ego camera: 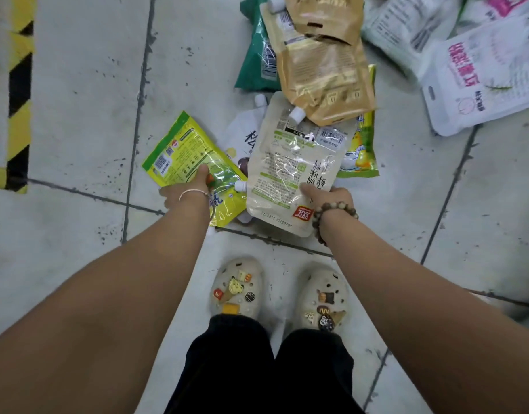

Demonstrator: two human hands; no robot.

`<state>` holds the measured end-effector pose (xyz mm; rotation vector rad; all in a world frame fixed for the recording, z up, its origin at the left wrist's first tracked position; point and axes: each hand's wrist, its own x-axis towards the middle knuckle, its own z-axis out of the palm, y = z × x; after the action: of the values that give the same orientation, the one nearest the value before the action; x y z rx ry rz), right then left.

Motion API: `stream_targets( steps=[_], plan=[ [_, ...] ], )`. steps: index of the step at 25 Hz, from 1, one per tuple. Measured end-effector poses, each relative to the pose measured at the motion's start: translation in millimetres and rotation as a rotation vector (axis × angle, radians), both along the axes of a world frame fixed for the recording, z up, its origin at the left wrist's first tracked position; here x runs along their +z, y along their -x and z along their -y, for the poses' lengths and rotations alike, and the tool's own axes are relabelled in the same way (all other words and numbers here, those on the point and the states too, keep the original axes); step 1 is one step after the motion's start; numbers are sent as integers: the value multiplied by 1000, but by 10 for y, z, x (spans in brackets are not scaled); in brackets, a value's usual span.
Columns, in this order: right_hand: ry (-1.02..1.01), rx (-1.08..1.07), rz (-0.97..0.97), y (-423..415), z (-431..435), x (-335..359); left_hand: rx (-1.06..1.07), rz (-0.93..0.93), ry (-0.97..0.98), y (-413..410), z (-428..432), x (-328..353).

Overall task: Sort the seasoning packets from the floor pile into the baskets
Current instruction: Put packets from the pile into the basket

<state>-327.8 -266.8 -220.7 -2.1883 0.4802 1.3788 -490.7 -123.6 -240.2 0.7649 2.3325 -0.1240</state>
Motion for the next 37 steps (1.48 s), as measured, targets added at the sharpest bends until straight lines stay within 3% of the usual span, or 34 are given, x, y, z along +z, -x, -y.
stream_targets(
  steps=[2, 4, 7, 10, 15, 18, 24, 29, 37],
  plan=[
    [4, -20, -117, -2, -66, -21, 57, 71, 3, 31, -106, -64],
    [-45, -6, -226, 4, -116, -42, 13, 331, 103, 48, -161, -158],
    [-88, 63, -184, -28, -103, -34, -3, 489, 179, 30, -243, -68],
    [-102, 57, -200, -90, 28, -12, -88, 375, 176, 124, -302, -17],
    [-276, 20, -233, -154, 350, 197, 105, 450, 126, 371, -188, 153],
    [-369, -27, -243, -139, 624, 505, 60, 254, -34, 362, 9, 465],
    [-423, -135, -186, -158, 1159, 1305, -309, 223, -63, 83, 480, 1487],
    [-470, -275, -74, -368, 1643, 2312, -765, 390, -129, -360, 584, 2452],
    [-583, -478, 177, -817, 2671, 3678, -1045, 643, -193, -1542, 1157, 3761]
  ],
)
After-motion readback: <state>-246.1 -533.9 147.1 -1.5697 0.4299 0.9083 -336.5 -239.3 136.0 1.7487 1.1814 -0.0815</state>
